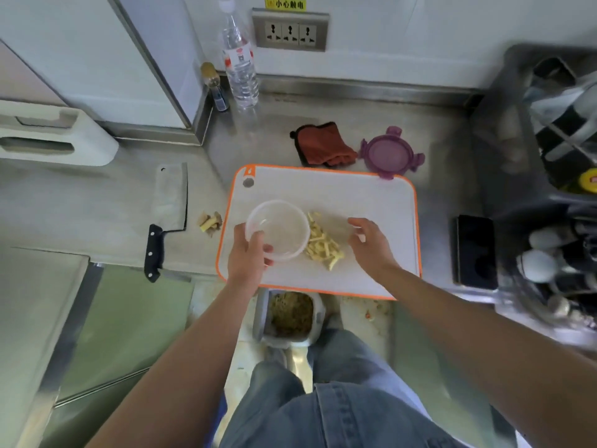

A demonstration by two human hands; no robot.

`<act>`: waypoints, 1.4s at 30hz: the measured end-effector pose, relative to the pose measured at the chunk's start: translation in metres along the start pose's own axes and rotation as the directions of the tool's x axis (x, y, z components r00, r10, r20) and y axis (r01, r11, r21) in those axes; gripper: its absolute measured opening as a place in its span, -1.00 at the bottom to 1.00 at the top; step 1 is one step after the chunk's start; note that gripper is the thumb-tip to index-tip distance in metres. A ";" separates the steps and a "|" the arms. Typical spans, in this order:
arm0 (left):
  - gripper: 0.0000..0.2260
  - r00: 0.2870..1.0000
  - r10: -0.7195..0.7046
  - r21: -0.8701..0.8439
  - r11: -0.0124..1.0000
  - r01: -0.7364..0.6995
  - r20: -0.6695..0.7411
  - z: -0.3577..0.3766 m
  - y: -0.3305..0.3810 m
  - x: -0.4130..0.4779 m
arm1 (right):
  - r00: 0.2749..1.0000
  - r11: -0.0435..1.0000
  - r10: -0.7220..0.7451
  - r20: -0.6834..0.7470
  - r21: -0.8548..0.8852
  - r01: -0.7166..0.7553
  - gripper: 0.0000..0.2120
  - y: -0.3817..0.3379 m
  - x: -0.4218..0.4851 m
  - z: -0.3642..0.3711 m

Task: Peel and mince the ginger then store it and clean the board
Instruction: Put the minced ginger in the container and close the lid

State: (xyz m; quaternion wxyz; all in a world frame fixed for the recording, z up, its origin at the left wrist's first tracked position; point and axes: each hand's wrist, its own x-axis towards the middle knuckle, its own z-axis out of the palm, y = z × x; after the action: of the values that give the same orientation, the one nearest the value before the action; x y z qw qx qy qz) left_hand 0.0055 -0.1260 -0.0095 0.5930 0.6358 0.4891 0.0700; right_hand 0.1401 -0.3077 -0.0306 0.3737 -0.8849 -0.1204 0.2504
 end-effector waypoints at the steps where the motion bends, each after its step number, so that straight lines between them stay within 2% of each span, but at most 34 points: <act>1: -0.80 0.999 0.033 0.032 0.999 -0.034 0.034 -0.007 -0.006 -0.007 | 0.999 1.000 -0.015 -0.030 -0.013 0.015 -0.67 0.002 -0.011 0.006; 3: -0.80 0.990 0.046 0.087 0.995 -0.058 0.130 -0.022 -0.018 -0.017 | 0.995 0.998 -0.056 -0.077 -0.045 0.052 -0.72 0.005 -0.031 0.017; 5: -0.80 0.973 0.029 0.085 0.995 -0.050 0.228 -0.034 -0.027 -0.024 | 0.998 0.998 -0.039 -0.058 -0.043 0.036 -0.82 0.002 -0.053 0.026; 7: -0.78 0.955 0.028 0.067 0.996 -0.050 0.296 -0.045 -0.033 -0.030 | 0.998 0.998 0.053 0.020 0.026 -0.053 -0.87 -0.001 -0.074 0.036; 9: -0.76 0.939 0.014 0.097 0.994 -0.050 0.342 -0.054 -0.039 -0.035 | 0.981 0.977 0.180 0.074 0.105 -0.187 -0.83 -0.002 -0.090 0.044; 10: -0.76 0.932 -0.007 0.117 0.992 -0.038 0.364 -0.058 -0.043 -0.037 | 0.955 0.939 0.277 0.107 0.179 -0.292 -0.80 -0.001 -0.094 0.048; 12: -0.74 0.905 -0.056 0.143 0.990 -0.006 0.422 -0.063 -0.052 -0.040 | 0.865 0.788 0.453 0.216 0.357 -0.502 -0.74 -0.001 -0.100 0.055; 14: -0.73 0.874 -0.107 0.184 0.983 0.021 0.474 -0.065 -0.061 -0.043 | 0.793 0.614 0.540 0.282 0.512 -0.600 -0.80 0.002 -0.100 0.059; 17: -0.73 0.850 -0.186 0.275 0.960 0.051 0.493 -0.066 -0.076 -0.045 | 0.764 0.420 0.573 0.297 0.694 -0.585 -0.86 0.006 -0.095 0.063; 21: -0.76 0.806 -0.308 0.370 0.921 0.120 0.506 -0.061 -0.092 -0.043 | 0.759 0.313 0.580 0.297 0.779 -0.544 -0.87 0.005 -0.090 0.071; 23: -0.78 0.781 -0.352 0.400 0.905 0.143 0.517 -0.056 -0.096 -0.044 | 0.761 0.318 0.576 0.298 0.776 -0.545 -0.87 0.007 -0.088 0.073; 26: -0.77 0.759 -0.385 0.392 0.901 0.186 0.526 -0.047 -0.099 -0.047 | 0.761 0.383 0.574 0.304 0.721 -0.577 -0.90 0.012 -0.088 0.069; 30: -0.73 0.762 -0.410 0.377 0.896 0.234 0.502 -0.031 -0.105 -0.048 | 0.735 0.398 0.591 0.334 0.671 -0.625 -0.87 0.018 -0.097 0.064; 37: -0.69 0.750 -0.443 0.337 0.891 0.306 0.491 -0.011 -0.109 -0.053 | 0.729 0.447 0.580 0.363 0.606 -0.657 -0.85 0.022 -0.107 0.057; 40: -0.68 0.746 -0.446 0.313 0.892 0.325 0.495 -0.005 -0.109 -0.054 | 0.744 0.625 0.539 0.394 0.405 -0.668 -0.79 0.013 -0.110 0.046; 42: -0.67 0.738 -0.449 0.297 0.892 0.340 0.504 -0.003 -0.106 -0.053 | 0.857 0.767 0.438 0.272 0.385 -0.514 -0.80 0.009 -0.108 0.038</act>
State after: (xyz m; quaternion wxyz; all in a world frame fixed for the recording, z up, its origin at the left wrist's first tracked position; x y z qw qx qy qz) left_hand -0.0812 -0.1808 -0.0699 0.6492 0.5611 0.4216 -0.2930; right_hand 0.0288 -0.3343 -0.0215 0.4780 -0.7528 0.1382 0.4309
